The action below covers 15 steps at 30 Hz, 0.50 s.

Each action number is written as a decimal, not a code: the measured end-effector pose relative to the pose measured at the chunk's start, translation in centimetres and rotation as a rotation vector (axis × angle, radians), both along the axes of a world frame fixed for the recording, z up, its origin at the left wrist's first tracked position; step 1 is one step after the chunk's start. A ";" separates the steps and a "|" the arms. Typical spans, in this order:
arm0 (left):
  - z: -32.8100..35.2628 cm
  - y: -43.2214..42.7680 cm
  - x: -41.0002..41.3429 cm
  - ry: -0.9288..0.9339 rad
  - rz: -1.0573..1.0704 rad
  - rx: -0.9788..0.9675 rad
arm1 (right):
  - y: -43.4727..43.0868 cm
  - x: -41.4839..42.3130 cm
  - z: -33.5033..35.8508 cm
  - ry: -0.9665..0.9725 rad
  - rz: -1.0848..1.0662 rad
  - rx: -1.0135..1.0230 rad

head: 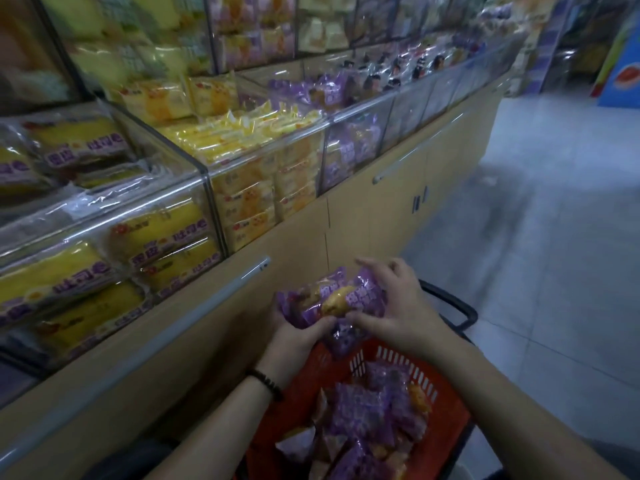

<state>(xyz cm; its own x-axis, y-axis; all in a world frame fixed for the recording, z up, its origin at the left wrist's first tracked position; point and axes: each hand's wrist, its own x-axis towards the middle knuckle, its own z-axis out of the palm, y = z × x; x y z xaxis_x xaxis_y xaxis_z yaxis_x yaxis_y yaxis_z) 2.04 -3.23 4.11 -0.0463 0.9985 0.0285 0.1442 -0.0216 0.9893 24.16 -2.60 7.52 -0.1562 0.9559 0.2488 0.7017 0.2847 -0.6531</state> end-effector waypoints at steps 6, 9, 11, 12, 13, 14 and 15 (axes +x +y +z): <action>4.3 -2.2 0.2 -0.034 0.002 0.066 | -1.9 1.0 7.0 -0.274 0.211 -0.015; 8.6 -1.9 0.7 -0.044 -0.080 0.142 | -1.3 2.4 11.0 -0.237 0.243 0.101; 12.5 -1.0 0.6 -0.033 -0.103 0.203 | -0.4 3.6 14.2 -0.231 0.232 0.172; 14.5 -0.4 0.5 -0.014 -0.111 0.245 | 0.0 4.2 15.8 -0.226 0.218 0.193; 16.6 0.2 0.4 0.010 -0.120 0.289 | 0.5 4.8 17.5 -0.215 0.204 0.222; 18.7 0.8 0.3 0.035 -0.124 0.321 | 1.0 5.4 19.2 -0.201 0.193 0.262; 20.9 1.4 0.3 0.050 -0.130 0.356 | 1.6 5.9 20.8 -0.189 0.180 0.300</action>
